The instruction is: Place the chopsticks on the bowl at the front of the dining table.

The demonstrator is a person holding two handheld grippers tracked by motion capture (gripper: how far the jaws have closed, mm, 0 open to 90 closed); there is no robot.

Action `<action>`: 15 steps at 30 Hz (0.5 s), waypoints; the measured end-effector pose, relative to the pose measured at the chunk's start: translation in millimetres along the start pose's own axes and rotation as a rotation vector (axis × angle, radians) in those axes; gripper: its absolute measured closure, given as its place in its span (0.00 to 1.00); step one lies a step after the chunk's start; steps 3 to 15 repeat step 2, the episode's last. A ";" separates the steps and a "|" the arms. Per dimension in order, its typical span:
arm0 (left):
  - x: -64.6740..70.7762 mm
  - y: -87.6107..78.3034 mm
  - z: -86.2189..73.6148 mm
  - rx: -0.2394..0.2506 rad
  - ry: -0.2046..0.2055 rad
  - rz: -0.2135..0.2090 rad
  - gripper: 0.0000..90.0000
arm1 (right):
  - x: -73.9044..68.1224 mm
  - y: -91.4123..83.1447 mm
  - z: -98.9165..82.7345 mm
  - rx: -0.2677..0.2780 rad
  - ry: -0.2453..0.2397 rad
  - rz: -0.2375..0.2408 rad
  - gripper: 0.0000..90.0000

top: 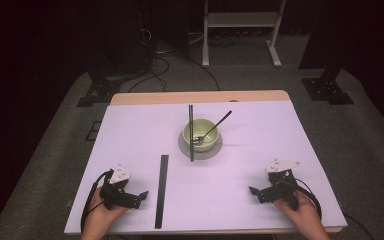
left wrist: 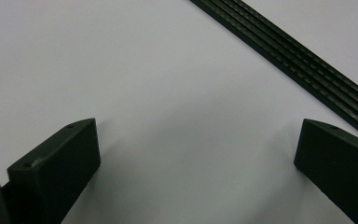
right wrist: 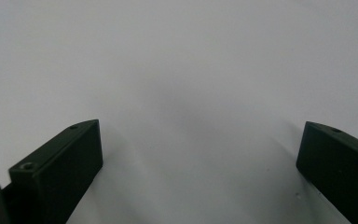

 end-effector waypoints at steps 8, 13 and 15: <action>0.1 0.1 0.0 0.002 -0.002 0.000 0.00 | 0.0 0.0 0.0 0.000 0.000 0.000 0.00; 0.1 0.1 0.0 0.002 -0.002 0.000 0.00 | 0.0 0.0 0.0 0.000 0.000 0.000 0.00; 0.1 0.1 0.0 0.002 -0.002 0.000 0.00 | 0.0 0.0 0.0 0.000 0.000 0.000 0.00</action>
Point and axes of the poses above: each handheld gripper's, and its own axes: y roughly forward along the jaws, z roughly out of its top, x roughly to its right, the point moved 7 cm from there along y, roughly forward along the jaws, and after that the axes turned 9 degrees about z, right-handed, at the moved point
